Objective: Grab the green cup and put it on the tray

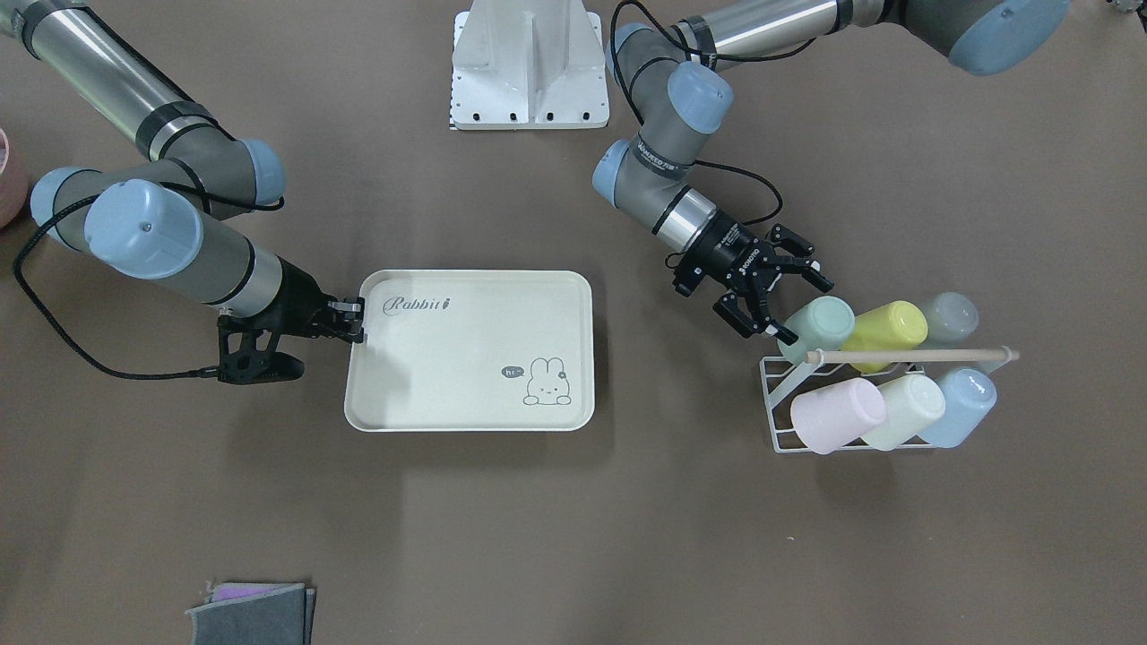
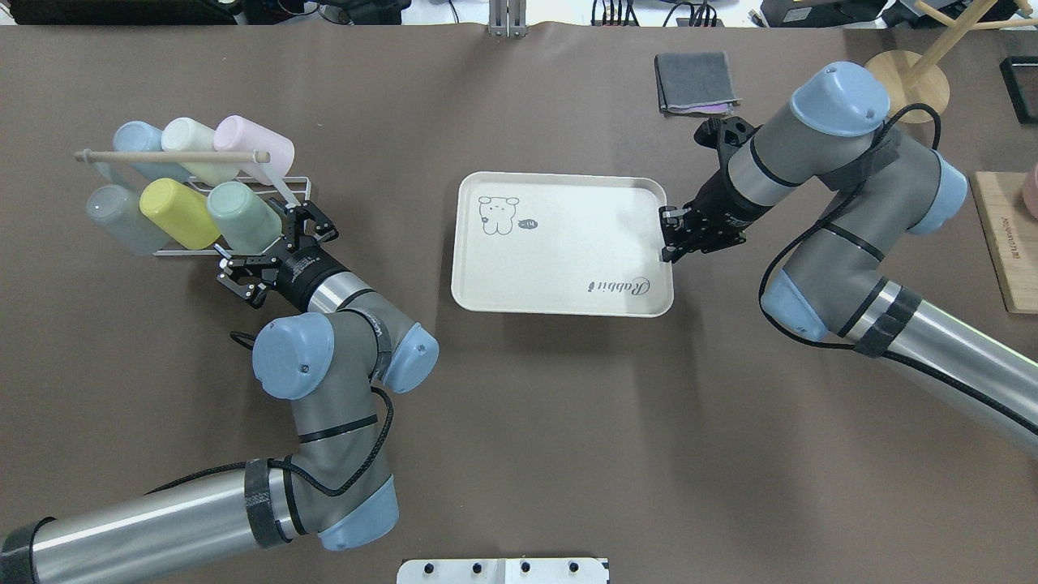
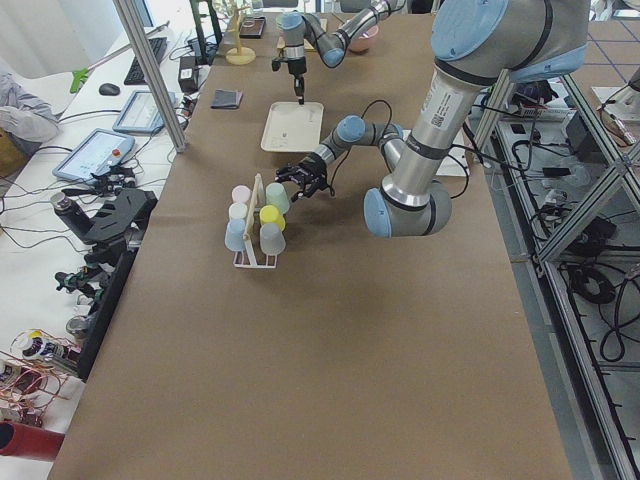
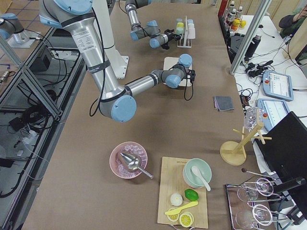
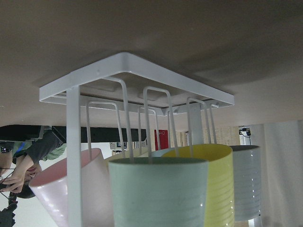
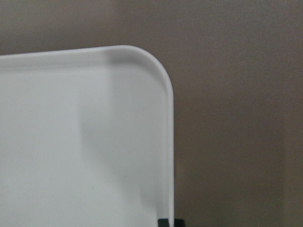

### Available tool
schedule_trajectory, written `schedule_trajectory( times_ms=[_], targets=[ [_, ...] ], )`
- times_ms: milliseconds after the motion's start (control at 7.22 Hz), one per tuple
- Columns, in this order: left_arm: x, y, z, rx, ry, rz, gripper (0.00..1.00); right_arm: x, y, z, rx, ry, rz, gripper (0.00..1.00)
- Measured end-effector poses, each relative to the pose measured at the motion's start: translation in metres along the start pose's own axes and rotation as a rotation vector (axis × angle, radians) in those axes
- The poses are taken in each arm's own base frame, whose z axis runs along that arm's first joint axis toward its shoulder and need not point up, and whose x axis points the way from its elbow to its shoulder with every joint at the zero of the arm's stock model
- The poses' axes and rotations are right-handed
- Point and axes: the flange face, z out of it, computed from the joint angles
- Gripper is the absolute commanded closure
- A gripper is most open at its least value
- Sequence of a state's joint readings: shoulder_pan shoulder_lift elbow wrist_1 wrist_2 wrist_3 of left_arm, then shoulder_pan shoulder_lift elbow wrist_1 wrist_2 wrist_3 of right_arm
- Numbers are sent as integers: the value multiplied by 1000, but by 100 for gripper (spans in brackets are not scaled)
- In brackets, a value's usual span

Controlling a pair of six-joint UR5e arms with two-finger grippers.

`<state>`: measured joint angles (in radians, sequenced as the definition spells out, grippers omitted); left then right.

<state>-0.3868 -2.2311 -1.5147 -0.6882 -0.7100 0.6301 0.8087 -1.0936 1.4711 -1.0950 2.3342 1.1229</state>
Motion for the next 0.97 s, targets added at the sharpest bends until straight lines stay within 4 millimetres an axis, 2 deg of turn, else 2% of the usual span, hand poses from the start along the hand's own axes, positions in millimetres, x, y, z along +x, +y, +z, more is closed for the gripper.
schedule_trajectory(
  times_ms=[277,415,692,969],
  targets=[
    [-3,-6,11,-27,-14,1,4,-10,3,7,0,16,-2,100],
    [-4,-8,18,-39,-17,1,4,-21,2,8,-3,32,4,100],
    [-7,-6,28,-54,-16,-5,7,-38,1,10,-1,59,7,100],
    [-10,-2,41,-68,-3,-10,7,-45,2,15,6,70,1,100]
  ],
)
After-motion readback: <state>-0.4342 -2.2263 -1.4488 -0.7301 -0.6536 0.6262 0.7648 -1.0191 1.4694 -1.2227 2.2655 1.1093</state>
